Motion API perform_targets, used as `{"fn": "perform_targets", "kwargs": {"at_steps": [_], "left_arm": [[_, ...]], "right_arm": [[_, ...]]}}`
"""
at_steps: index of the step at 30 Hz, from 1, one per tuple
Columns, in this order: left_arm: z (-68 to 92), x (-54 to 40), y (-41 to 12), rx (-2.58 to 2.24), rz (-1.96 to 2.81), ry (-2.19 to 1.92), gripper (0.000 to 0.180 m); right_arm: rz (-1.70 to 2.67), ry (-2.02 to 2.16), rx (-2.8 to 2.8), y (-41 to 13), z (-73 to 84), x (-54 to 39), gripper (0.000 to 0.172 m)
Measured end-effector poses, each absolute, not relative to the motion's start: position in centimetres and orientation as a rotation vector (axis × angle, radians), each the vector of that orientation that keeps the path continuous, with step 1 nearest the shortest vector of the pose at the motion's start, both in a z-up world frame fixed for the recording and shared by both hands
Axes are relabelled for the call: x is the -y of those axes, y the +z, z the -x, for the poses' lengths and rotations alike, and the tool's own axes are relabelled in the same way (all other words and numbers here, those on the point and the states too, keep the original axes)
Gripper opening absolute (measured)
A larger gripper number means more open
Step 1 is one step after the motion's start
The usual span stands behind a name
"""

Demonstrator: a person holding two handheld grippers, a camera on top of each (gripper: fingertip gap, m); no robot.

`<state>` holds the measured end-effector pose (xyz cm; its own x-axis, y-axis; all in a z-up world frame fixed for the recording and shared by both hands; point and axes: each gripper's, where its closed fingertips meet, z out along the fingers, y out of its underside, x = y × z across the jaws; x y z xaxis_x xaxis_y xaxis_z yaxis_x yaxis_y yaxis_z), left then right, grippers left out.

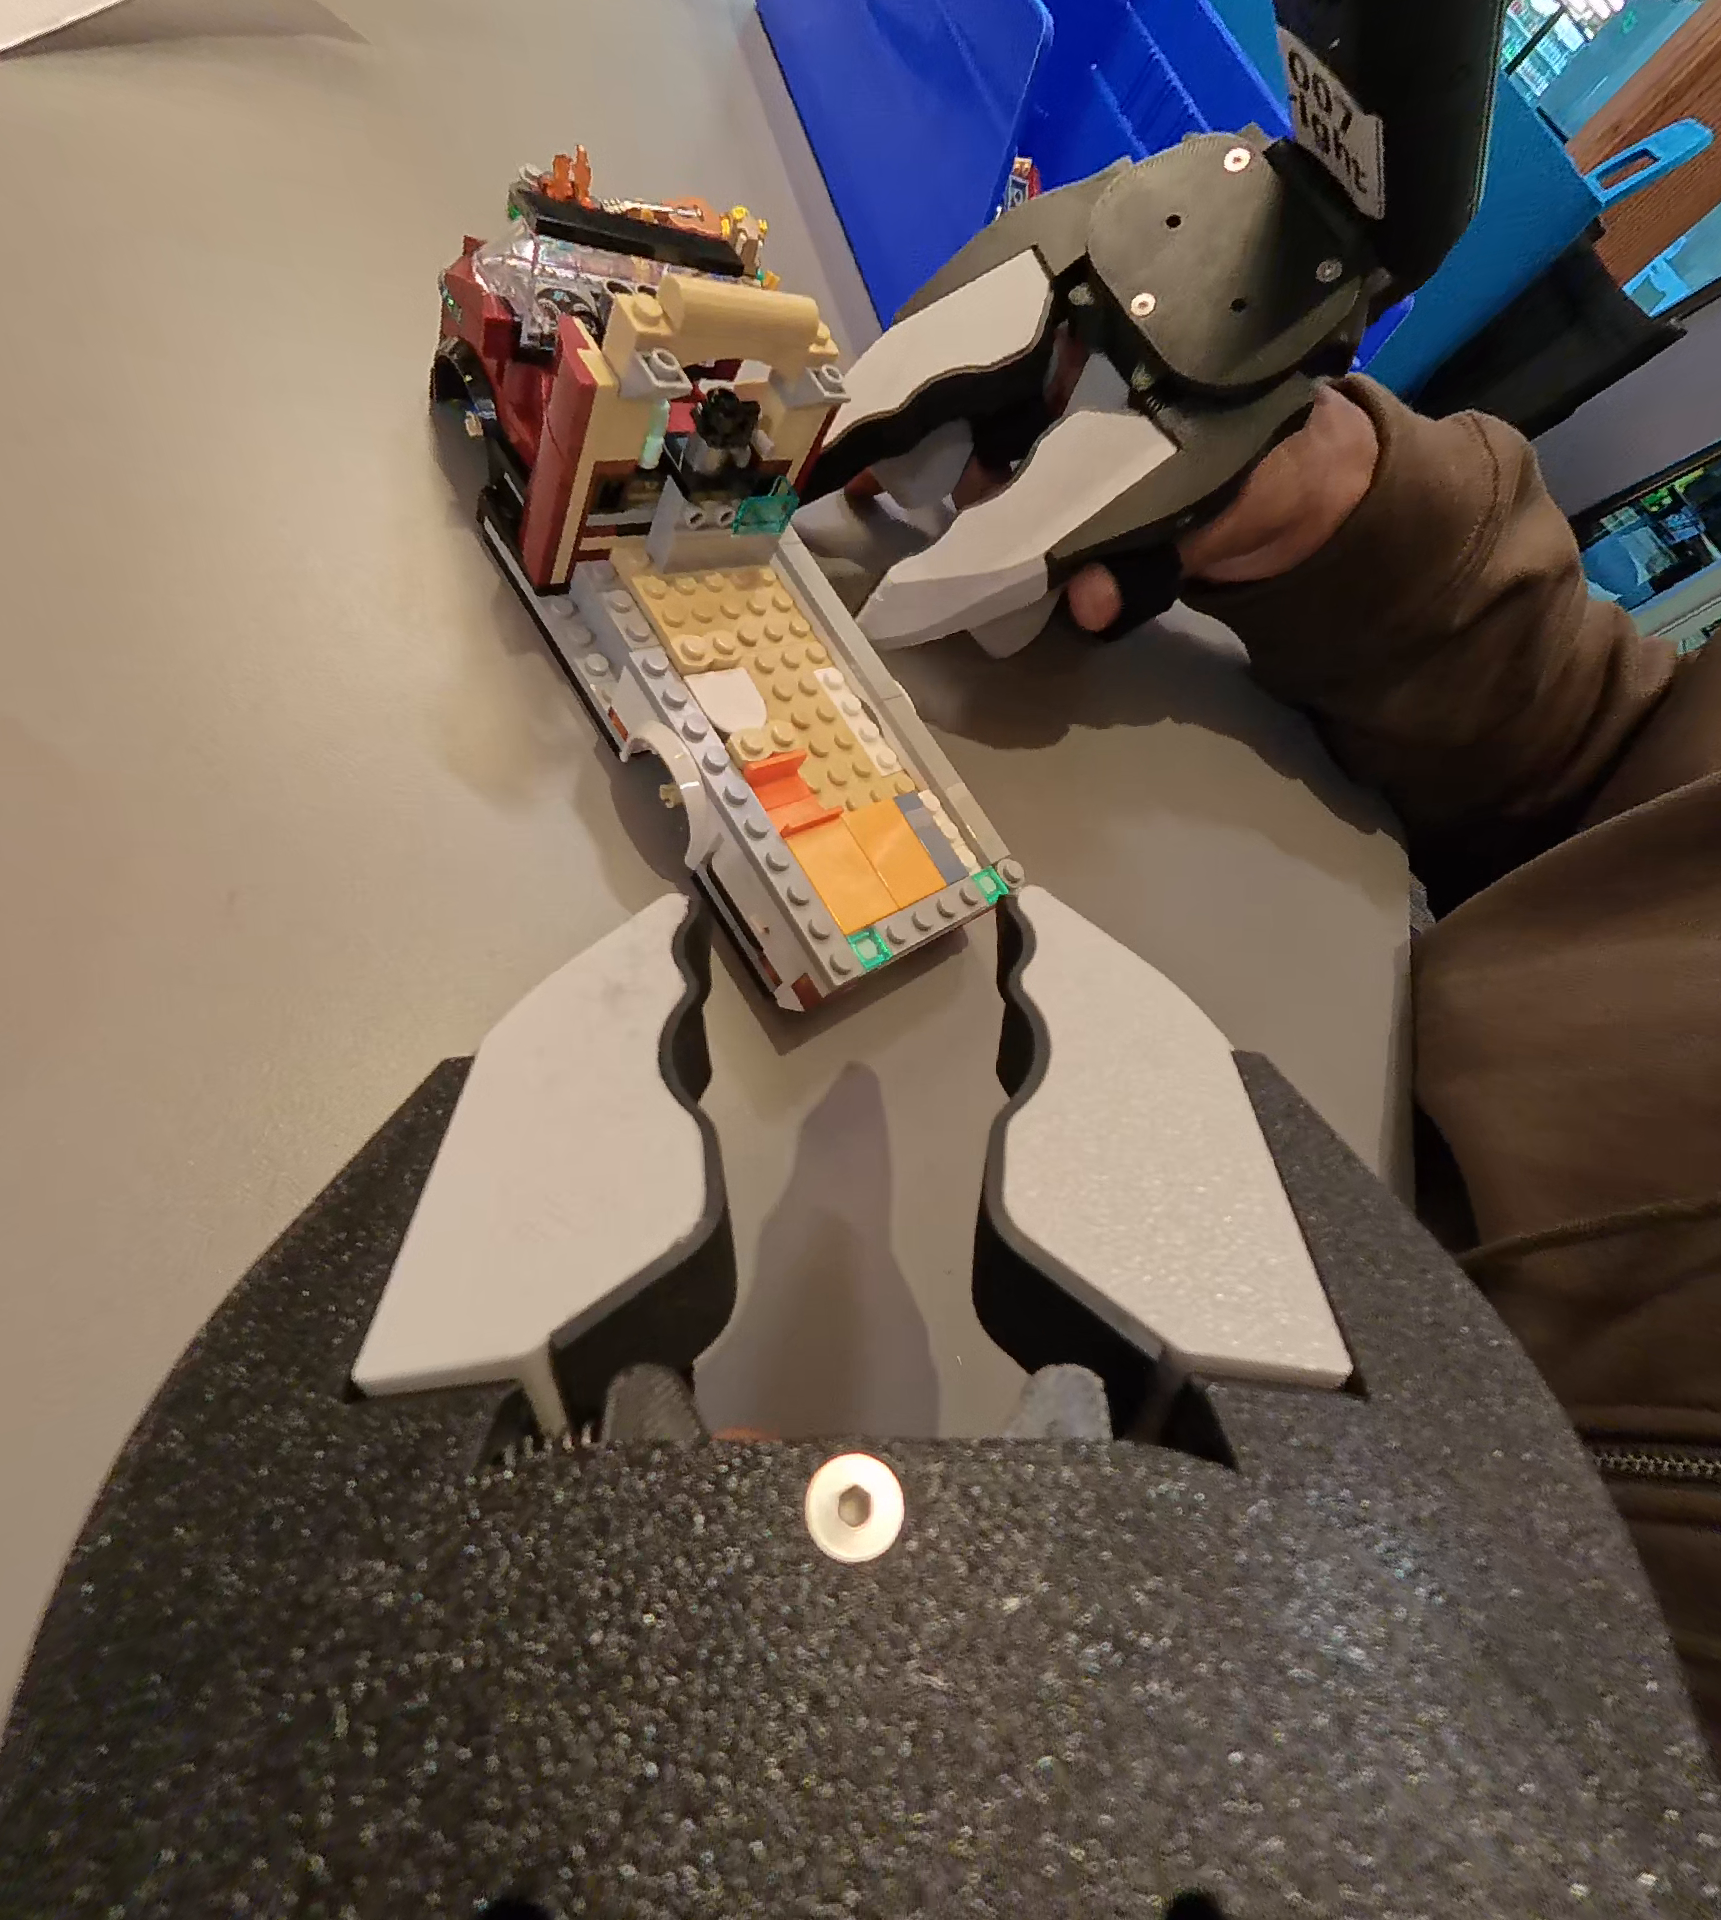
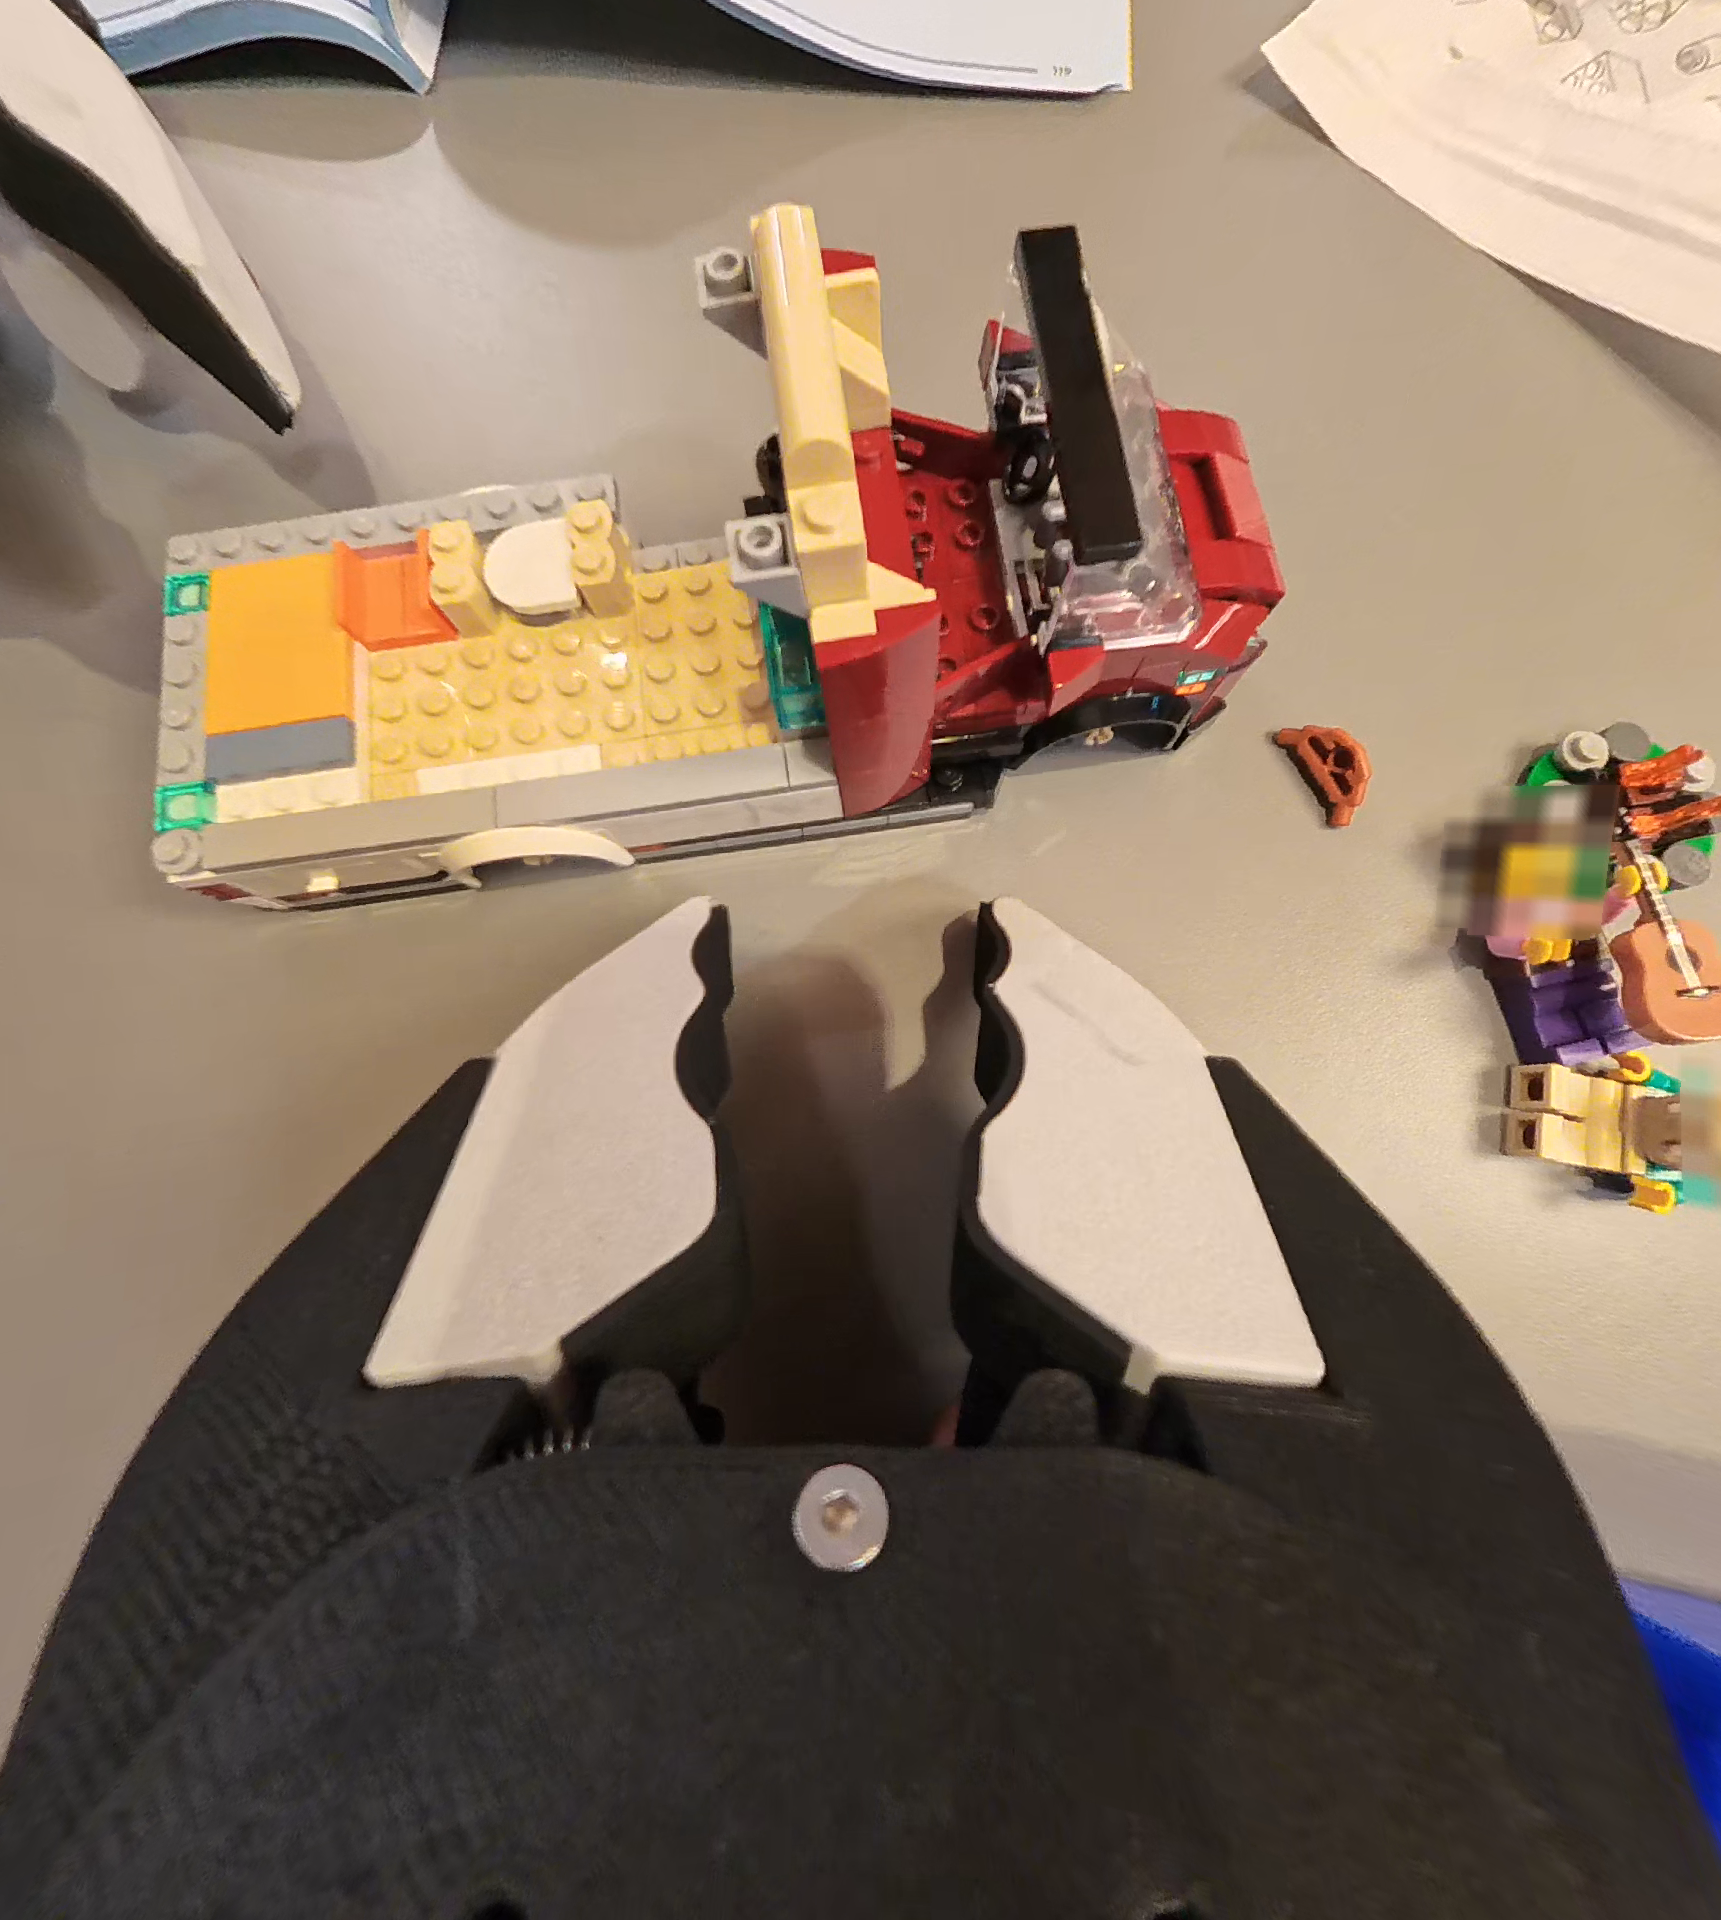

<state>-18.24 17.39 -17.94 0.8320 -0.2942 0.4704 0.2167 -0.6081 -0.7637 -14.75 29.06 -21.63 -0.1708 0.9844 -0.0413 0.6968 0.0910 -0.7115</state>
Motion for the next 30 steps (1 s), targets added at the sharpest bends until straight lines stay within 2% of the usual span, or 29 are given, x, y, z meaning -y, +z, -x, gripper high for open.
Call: {"fn": "perform_targets", "kwargs": {"at_steps": [9,12,16,23,27,30], "left_arm": [[18.4,-17.4,-17.9,-0.049,2.103,-0.725,0.053],[18.3,-17.4,-17.9,-0.052,2.104,-0.73,0.053],[18.2,-17.3,-17.9,-0.059,2.105,-0.729,0.053],[18.1,-17.3,-18.0,-0.07,2.113,-0.714,0.053],[18.2,-17.4,-18.0,-0.067,2.106,-0.718,0.053],[18.4,-17.4,-17.8,-0.047,2.089,-0.74,0.053]], "right_arm": [[1.647,0.943,1.852,-18.4,11.6,-27.5,0.044],[1.564,0.811,1.851,-14.6,9.2,-28.6,0.042],[1.599,0.473,1.84,-11.5,4.6,-34.8,0.041],[1.694,-0.113,2.103,-13.1,-4.7,-44.9,0.042],[1.704,-0.118,2.283,-15.4,-5.6,-44.7,0.026],[1.635,-0.156,2.446,-17.4,-5.7,-42.8,0.025]]}}
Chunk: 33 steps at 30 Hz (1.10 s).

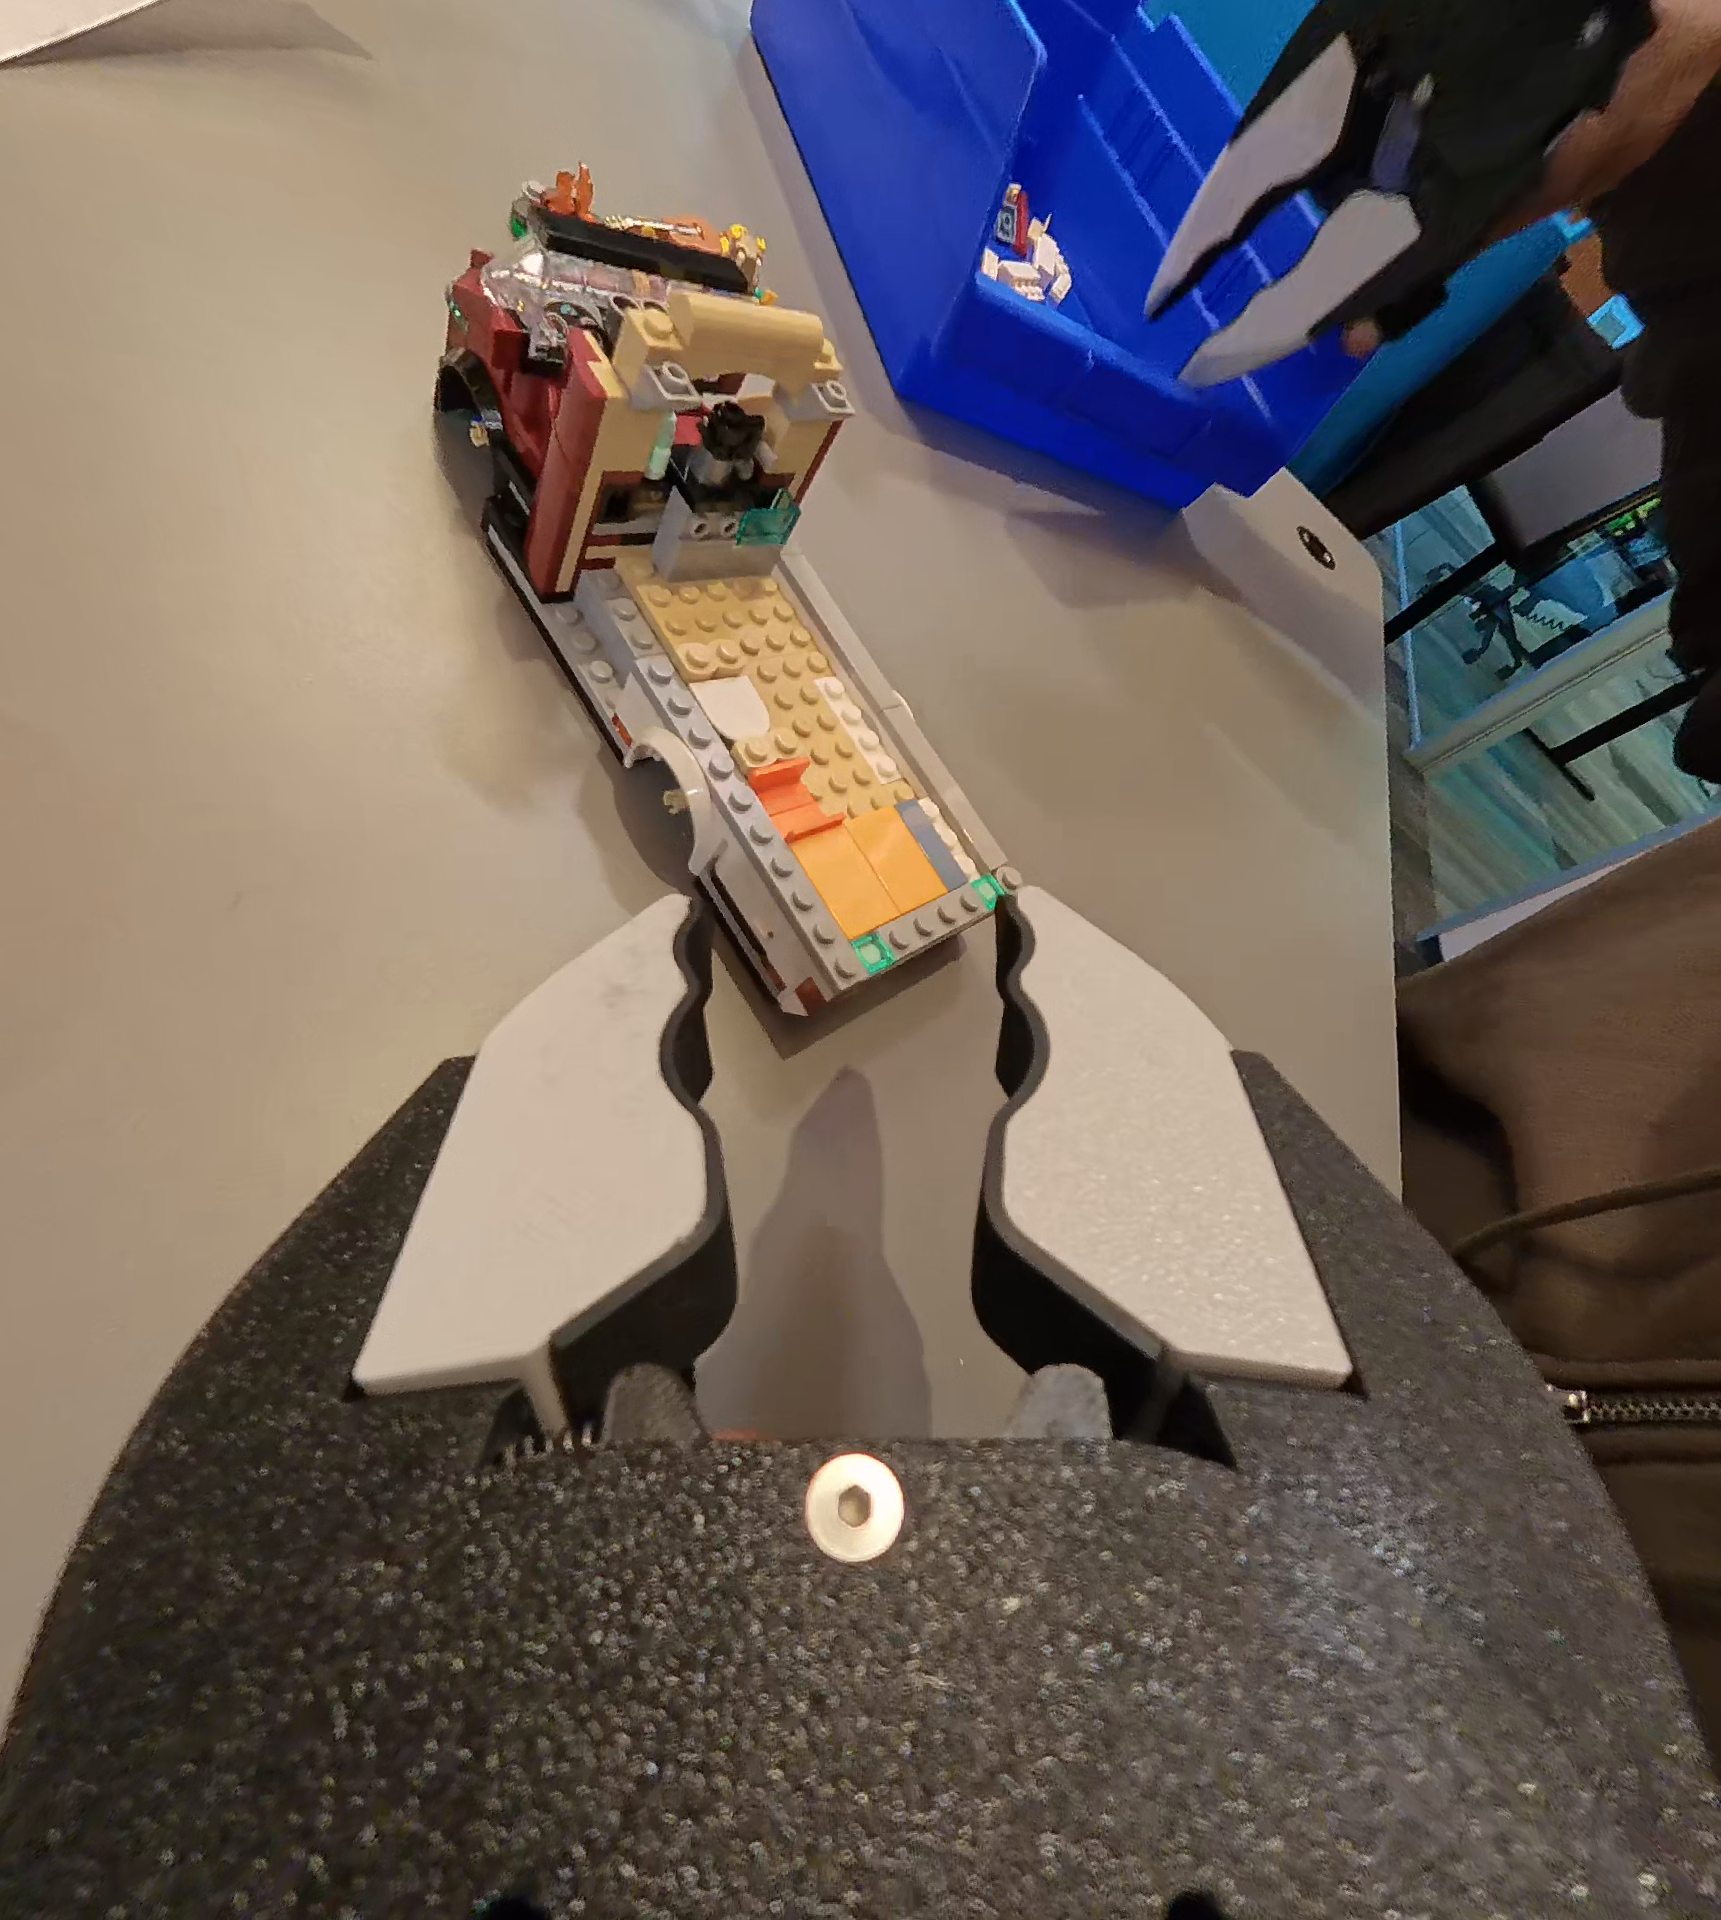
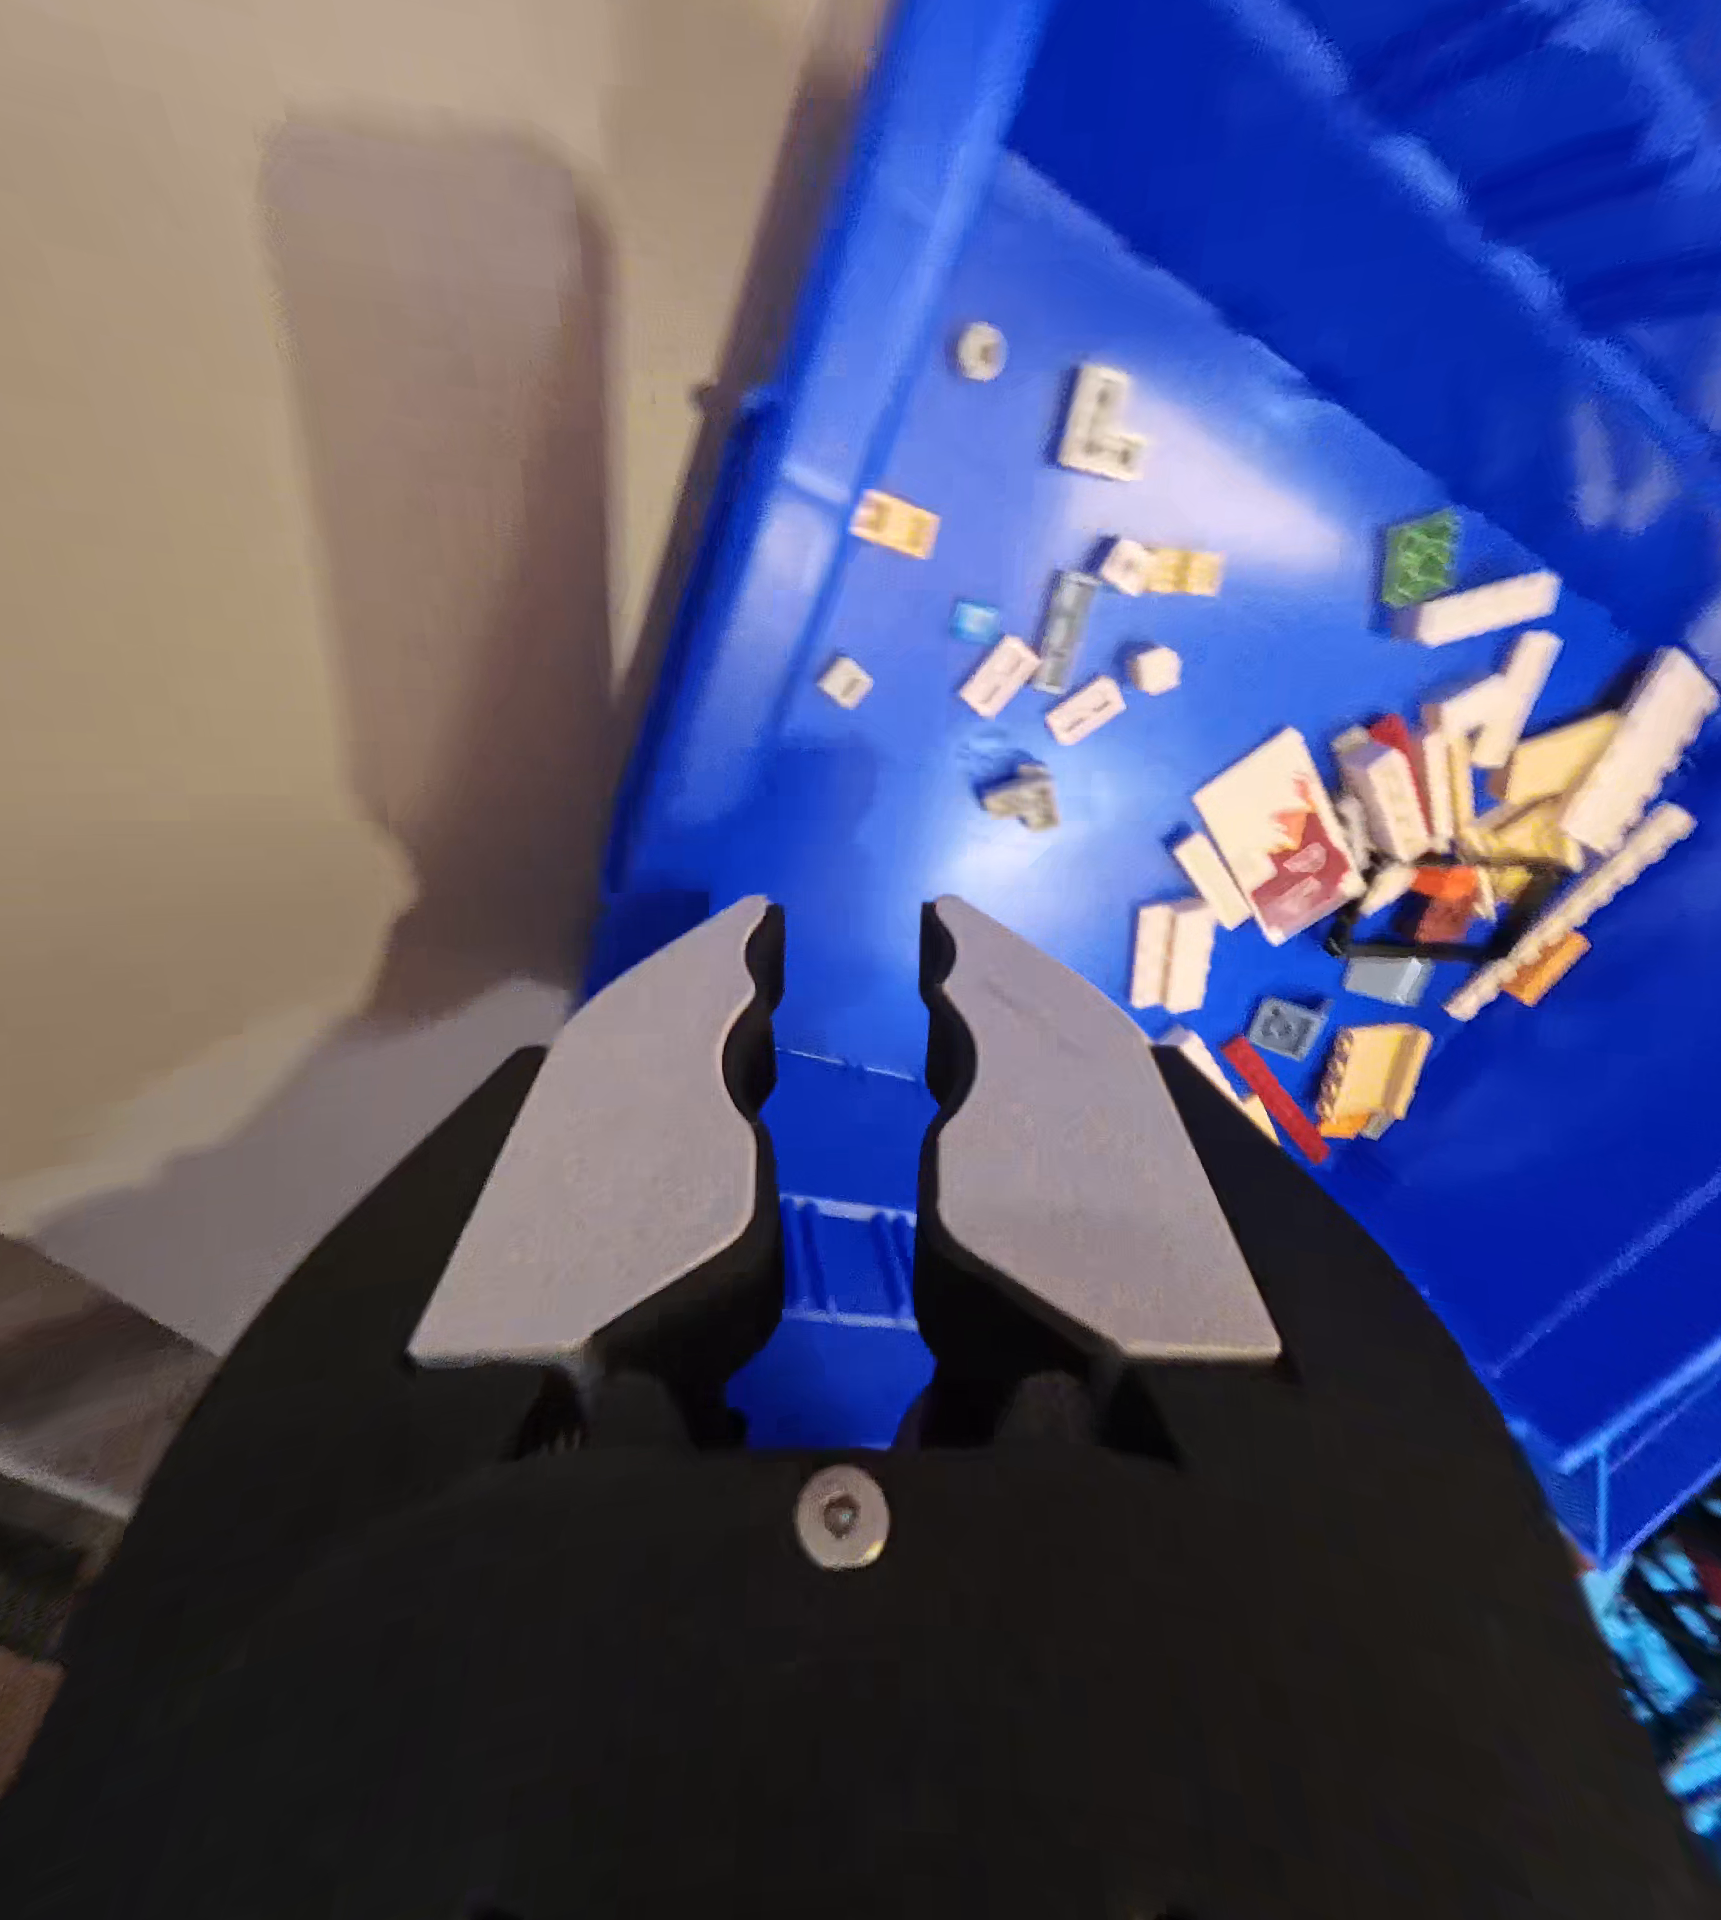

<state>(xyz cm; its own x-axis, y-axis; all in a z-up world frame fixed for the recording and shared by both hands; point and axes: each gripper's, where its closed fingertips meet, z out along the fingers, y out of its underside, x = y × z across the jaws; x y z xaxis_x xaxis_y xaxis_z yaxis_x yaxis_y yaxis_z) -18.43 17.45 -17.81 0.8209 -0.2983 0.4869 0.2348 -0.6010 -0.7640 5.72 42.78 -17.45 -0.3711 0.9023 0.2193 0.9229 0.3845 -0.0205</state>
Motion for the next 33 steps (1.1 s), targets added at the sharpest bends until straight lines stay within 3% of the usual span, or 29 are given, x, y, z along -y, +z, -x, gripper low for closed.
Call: {"fn": "perform_targets", "kwargs": {"at_steps": [2,4,8,20,33], "left_arm": [[18.5,-17.5,-17.7,-0.036,2.082,-0.754,0.053],[18.6,-17.5,-17.7,-0.035,2.079,-0.762,0.053],[18.4,-17.4,-17.8,-0.05,2.084,-0.757,0.053],[18.7,-17.6,-17.4,-0.04,2.056,-0.793,0.053],[19.8,-18.5,-17.3,0.021,2.035,-0.797,0.053]], "right_arm": [[1.572,-0.187,2.512,-18.1,-5.5,-41.9,0.005],[1.532,-0.166,2.548,-18.3,-5.1,-41.1,0.0],[1.528,-0.055,2.564,-17.9,-4.0,-40.4,0.022],[1.339,0.164,2.48,-17.9,1.8,-43.3,0.02],[1.452,-0.183,2.406,-16.5,-2.8,-55.3,0.022]]}}
